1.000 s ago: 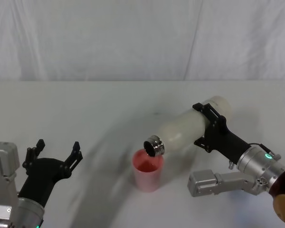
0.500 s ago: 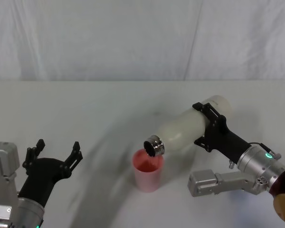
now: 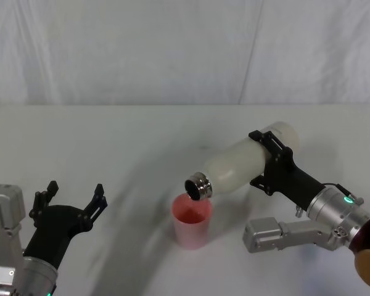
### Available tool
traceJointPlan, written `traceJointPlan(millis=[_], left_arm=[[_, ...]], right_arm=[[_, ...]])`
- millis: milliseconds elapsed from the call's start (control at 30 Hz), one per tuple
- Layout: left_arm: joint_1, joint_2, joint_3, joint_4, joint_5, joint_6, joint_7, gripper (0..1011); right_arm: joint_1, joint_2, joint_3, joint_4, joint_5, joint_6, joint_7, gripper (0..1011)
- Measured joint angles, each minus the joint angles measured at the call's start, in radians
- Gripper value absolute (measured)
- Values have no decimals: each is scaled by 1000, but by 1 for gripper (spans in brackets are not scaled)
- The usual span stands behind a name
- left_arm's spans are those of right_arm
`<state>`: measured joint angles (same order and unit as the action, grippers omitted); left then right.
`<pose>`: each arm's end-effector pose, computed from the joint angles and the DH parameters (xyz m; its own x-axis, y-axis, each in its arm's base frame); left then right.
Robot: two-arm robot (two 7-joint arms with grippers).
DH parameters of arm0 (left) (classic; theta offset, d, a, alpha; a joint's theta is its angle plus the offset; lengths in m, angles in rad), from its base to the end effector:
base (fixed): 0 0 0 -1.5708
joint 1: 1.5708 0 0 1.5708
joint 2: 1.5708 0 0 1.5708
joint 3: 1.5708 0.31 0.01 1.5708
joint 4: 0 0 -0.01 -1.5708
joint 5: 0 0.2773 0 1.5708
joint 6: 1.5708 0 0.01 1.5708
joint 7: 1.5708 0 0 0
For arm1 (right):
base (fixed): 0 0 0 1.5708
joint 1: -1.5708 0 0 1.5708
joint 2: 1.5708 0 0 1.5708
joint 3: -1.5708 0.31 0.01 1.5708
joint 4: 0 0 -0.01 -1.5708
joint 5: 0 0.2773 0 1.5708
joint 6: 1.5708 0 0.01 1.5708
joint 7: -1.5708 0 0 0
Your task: Grasp the thermos with one hand and pour water into the cup lid.
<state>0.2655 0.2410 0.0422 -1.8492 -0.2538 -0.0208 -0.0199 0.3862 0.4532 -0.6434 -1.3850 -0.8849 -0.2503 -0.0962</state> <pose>0.2165 0.0456 -0.3039 0.1246 0.9917 -0.0326 -0.9921 0.1240 -0.0175 0.3690 -0.0045 -0.2934 0.0582 -0.1083 0.9924 0.7605 0.6488 0.0262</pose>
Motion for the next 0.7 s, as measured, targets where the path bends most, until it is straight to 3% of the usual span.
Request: traceJointPlan(millis=[367,700], left_arm=[[0,0,0,0,0,0,0,1001],[0,0,0,0,0,0,0,1001]], right_arm=[[-16,-4,27,-30,67,-18,36,956],[-62,-47,113,-65,282,-49,117,956]])
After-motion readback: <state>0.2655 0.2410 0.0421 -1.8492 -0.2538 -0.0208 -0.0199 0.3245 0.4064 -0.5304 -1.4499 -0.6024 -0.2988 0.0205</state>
